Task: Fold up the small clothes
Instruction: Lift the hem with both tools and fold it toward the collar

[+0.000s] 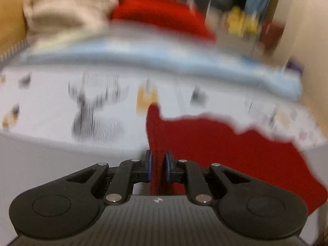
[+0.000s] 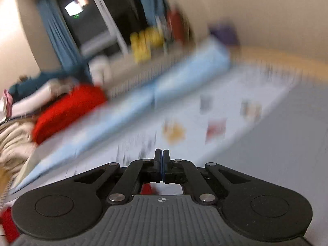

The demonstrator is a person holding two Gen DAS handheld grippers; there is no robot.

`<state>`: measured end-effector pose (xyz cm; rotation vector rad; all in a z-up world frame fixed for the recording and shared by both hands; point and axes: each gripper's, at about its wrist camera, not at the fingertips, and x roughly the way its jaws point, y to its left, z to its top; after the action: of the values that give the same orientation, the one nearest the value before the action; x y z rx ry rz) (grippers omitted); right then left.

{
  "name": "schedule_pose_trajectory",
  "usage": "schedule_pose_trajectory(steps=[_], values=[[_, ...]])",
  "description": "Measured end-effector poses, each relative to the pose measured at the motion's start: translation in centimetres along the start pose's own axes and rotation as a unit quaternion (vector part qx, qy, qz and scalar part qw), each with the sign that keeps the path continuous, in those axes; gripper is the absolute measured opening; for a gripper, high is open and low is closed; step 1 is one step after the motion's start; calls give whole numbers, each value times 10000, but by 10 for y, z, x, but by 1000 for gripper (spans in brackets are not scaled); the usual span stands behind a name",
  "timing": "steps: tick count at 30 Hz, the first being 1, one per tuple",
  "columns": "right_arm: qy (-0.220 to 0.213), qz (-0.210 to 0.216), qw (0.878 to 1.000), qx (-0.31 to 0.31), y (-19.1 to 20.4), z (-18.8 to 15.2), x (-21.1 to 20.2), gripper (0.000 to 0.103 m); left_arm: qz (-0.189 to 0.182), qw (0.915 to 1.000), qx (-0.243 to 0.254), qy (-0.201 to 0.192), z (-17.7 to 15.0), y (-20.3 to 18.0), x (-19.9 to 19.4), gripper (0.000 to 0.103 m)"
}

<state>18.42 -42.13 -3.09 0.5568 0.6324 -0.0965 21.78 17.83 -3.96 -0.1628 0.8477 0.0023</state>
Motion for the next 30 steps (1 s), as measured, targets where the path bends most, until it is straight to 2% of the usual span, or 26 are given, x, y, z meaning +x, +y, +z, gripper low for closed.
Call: schedule_pose_trajectory(steps=[2,4,5,6,8,9,13,14,15,16,19,21,23,24,26,27,28,29,30], values=[[428,-30,9987,275,-6,-4,20,4,252,9995,71,194,-4,0,14,17],[780,47,9964,328,-7,-9,38,10,196,9988,-251,367,-3,9,24,28],[922,-1,9953,303,-5,-12,47,23,77,9971,-539,523,-2,15,30,34],[1055,-82,9941,252,-2,-16,56,40,-28,9948,-773,658,-4,20,34,35],[1403,-215,9897,171,3,-23,75,49,-128,9900,-1093,878,-3,26,44,40],[1593,-237,9868,150,4,-27,85,49,-134,9883,-1177,965,-4,29,50,42],[1945,-197,9807,-3,27,-47,102,48,-199,9792,-1615,1211,-11,46,65,40],[2004,-215,9794,-111,31,-50,103,39,-235,9780,-1688,1204,-10,49,66,27],[2030,-291,9784,-268,35,-53,104,9,-294,9779,-1713,1159,-9,50,67,14],[1980,-350,9789,-367,40,-53,102,10,-316,9803,-1646,1042,-7,49,64,14],[1519,-255,9875,-338,45,-44,84,8,-305,9914,-1226,342,6,37,42,13],[1071,-107,9940,-208,46,-34,65,7,-473,9925,-1114,-178,13,30,25,13],[517,-40,9985,-173,48,-25,40,4,-504,9928,-973,-475,17,22,17,13],[327,-69,9992,-199,47,-22,31,0,-376,9943,-906,-428,17,19,19,13],[126,-411,9987,-278,40,-21,25,0,-120,9959,-893,125,14,20,35,16],[257,-624,9973,-288,33,-21,31,0,-138,9944,-982,374,12,22,42,17],[585,-661,9960,-158,23,-22,40,0,-152,9923,-1081,582,10,25,45,19],[1027,-618,9928,85,12,-26,51,1,-164,9913,-1106,690,9,27,45,26],[1334,-660,9883,339,2,-29,56,4,-203,9913,-1081,717,9,28,40,37]])
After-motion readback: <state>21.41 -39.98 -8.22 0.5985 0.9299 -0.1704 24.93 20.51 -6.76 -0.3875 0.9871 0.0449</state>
